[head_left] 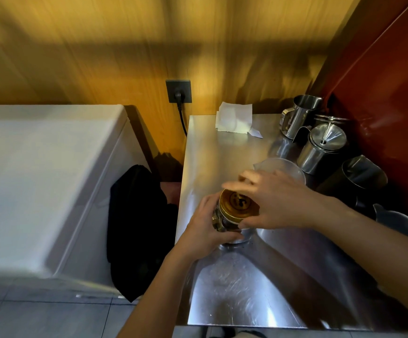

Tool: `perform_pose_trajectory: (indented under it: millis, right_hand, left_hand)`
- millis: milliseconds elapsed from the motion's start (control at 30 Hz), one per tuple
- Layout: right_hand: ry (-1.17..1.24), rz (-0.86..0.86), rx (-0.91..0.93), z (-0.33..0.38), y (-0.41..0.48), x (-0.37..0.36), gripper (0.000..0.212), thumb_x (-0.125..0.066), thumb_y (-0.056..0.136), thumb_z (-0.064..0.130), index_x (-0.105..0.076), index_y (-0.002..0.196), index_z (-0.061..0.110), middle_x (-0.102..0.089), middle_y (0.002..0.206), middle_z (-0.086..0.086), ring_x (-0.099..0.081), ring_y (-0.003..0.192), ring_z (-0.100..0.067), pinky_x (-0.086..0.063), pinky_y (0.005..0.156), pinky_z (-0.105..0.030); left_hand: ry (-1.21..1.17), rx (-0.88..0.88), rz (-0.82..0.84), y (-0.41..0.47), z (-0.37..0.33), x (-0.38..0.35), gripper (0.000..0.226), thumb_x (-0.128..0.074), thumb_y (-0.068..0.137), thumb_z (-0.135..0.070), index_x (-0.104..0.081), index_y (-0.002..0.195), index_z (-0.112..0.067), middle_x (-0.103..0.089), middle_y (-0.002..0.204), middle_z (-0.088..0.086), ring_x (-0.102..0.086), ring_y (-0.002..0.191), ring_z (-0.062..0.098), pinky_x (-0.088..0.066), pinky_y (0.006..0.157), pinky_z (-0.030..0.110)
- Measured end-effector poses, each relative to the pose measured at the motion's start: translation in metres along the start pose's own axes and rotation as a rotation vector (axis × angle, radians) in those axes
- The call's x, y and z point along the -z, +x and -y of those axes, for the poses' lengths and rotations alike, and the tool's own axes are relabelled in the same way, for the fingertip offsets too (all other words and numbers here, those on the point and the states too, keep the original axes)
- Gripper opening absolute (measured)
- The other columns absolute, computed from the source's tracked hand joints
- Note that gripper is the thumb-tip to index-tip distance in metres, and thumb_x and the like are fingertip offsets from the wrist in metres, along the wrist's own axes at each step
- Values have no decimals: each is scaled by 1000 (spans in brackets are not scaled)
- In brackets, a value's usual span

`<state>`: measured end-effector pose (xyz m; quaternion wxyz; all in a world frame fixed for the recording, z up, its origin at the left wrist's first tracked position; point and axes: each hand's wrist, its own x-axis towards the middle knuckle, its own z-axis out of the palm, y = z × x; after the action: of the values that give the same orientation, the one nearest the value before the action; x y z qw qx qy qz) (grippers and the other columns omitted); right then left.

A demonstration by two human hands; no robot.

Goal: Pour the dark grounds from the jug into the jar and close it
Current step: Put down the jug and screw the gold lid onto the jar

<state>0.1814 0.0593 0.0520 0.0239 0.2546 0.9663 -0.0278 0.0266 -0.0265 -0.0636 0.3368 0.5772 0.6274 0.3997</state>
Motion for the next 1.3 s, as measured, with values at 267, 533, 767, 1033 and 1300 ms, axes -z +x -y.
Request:
perform_pose_trajectory:
  millis: [267, 533, 767, 1033, 1300]
  right_hand:
    - [-41, -58, 97, -4, -2, -1, 79, -41, 72, 73, -36, 134, 24, -52, 112, -7, -54, 92, -27, -46, 75, -39]
    - [-103, -42, 248, -5, 5, -6, 58, -46, 82, 62, -51, 116, 16, -55, 94, -6, -56, 72, -23, -46, 51, -32]
    - [-23, -58, 166, -3, 12, -15, 62, -42, 71, 66, -55, 103, 14, -54, 87, -8, -58, 67, -28, -38, 52, -30]
    - [44, -131, 92, 1, 11, -22, 61, -59, 69, 60, -58, 98, 6, -58, 81, -12, -55, 54, -29, -37, 43, -28]
    - [54, -171, 95, 0, 9, -24, 64, -34, 70, 68, -55, 96, 12, -54, 82, -5, -53, 58, -24, -32, 46, -25]
  left_hand:
    - [-60, 26, 64, 6, -2, 7, 84, -90, 54, -26, -42, 118, -50, -43, 121, -16, -43, 112, -10, -34, 89, 3]
    - [162, 142, 243, 17, -17, 22, 89, -88, 59, -35, -38, 132, -36, -38, 127, 1, -37, 119, 22, -35, 105, 38]
    - [61, 116, 45, -1, -26, 8, 68, -83, 54, -43, -51, 113, -43, -66, 104, -11, -62, 99, 13, -49, 87, 50]
    - [131, 107, -149, -16, -38, -4, 64, -82, 58, -43, -53, 115, -40, -66, 98, -15, -59, 100, 11, -41, 92, 55]
    - [65, 134, -146, -20, -40, -16, 66, -82, 64, -36, -47, 120, -41, -61, 110, -7, -56, 102, 13, -48, 89, 49]
